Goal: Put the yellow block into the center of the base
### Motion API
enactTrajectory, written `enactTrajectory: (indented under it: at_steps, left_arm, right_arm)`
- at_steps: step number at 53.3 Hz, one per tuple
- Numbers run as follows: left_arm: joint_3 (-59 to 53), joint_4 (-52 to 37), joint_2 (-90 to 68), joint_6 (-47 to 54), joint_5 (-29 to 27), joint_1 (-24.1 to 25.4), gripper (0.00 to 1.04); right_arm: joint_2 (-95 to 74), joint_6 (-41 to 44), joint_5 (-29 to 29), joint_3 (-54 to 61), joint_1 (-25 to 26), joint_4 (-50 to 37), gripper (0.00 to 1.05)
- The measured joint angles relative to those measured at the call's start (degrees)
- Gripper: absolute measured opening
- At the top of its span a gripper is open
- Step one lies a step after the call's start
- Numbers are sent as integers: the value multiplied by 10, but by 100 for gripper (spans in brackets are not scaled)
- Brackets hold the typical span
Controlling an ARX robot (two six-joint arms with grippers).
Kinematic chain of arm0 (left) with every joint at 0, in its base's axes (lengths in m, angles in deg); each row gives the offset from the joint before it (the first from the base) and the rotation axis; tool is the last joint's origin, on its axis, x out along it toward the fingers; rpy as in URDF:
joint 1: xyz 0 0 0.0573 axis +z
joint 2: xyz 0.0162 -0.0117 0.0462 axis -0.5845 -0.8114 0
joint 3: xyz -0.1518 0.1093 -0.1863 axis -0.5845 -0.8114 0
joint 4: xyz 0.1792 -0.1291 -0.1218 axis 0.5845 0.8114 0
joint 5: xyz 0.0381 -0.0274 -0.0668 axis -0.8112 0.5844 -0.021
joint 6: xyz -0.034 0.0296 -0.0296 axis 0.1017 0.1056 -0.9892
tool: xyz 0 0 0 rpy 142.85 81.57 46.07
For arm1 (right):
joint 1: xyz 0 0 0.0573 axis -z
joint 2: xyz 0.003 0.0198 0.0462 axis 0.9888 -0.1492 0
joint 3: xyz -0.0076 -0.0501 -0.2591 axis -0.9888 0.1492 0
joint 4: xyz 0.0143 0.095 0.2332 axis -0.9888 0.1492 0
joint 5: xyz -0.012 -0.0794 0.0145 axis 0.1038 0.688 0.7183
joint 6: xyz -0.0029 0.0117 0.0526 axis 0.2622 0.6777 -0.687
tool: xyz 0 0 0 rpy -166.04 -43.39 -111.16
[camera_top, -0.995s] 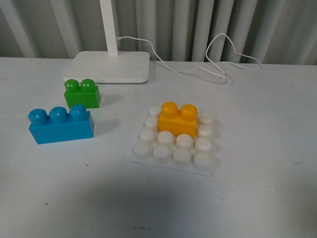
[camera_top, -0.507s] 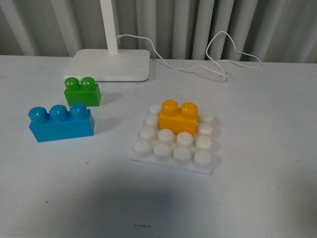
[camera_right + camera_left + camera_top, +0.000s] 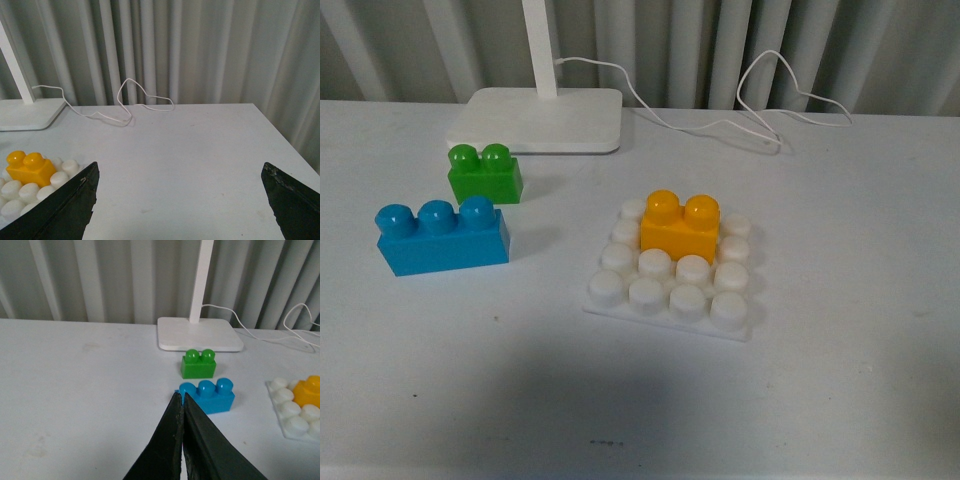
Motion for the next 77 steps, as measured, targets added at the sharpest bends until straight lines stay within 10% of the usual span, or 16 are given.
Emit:
enactTrajectory:
  at_steps: [20,49,77]
  left_arm:
    - [0,34,47,-1,0,0,6]
    - [0,34,48,-1,0,0,100]
    - [0,34,48,-2,0,0,98]
  right_arm:
    - [0,0,0,0,0,0,95]
    - [0,0,0,0,0,0,95]
    - [0,0,0,0,0,0,95]
